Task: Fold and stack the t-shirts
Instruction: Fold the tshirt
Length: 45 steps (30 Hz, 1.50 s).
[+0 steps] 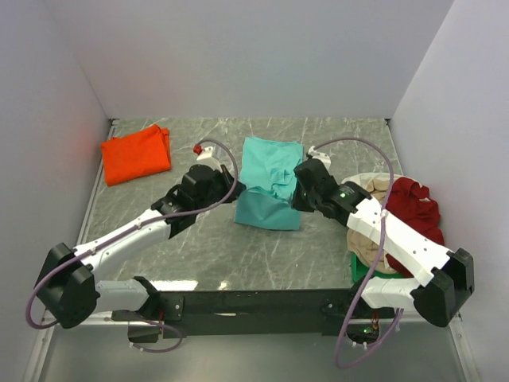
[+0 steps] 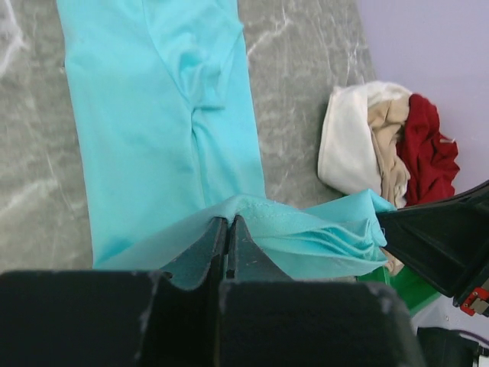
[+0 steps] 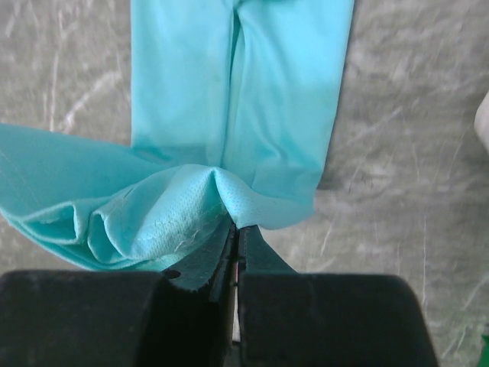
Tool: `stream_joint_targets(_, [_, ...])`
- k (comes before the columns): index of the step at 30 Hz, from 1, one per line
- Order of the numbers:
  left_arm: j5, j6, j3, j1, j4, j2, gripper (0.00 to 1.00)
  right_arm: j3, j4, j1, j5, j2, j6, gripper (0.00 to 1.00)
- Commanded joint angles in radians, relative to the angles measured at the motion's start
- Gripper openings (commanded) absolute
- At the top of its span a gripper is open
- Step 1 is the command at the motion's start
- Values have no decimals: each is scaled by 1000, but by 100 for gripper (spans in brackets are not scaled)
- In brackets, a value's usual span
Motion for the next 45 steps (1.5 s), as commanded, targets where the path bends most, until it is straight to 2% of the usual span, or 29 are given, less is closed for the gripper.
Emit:
stream_joint_targets(1, [94,48,63,56,89,47,0,90,46,-34,6,37,-53,0])
stream_joint_targets(14, [308,83,201,190,182,282,0,215,121,-176,-77,215,-130,0])
stream_joint_targets(30, [424,91,431,288,207,592,0,356,179,-330,-174,464,-204,0])
stream_joint_targets(37, [489,94,518,325,204,727,0,433,202,-360,-237,614,-219,0])
stream_joint_targets(45, [521,109,592,349,190,845,0,465,219,-385,-270,712,-225,0])
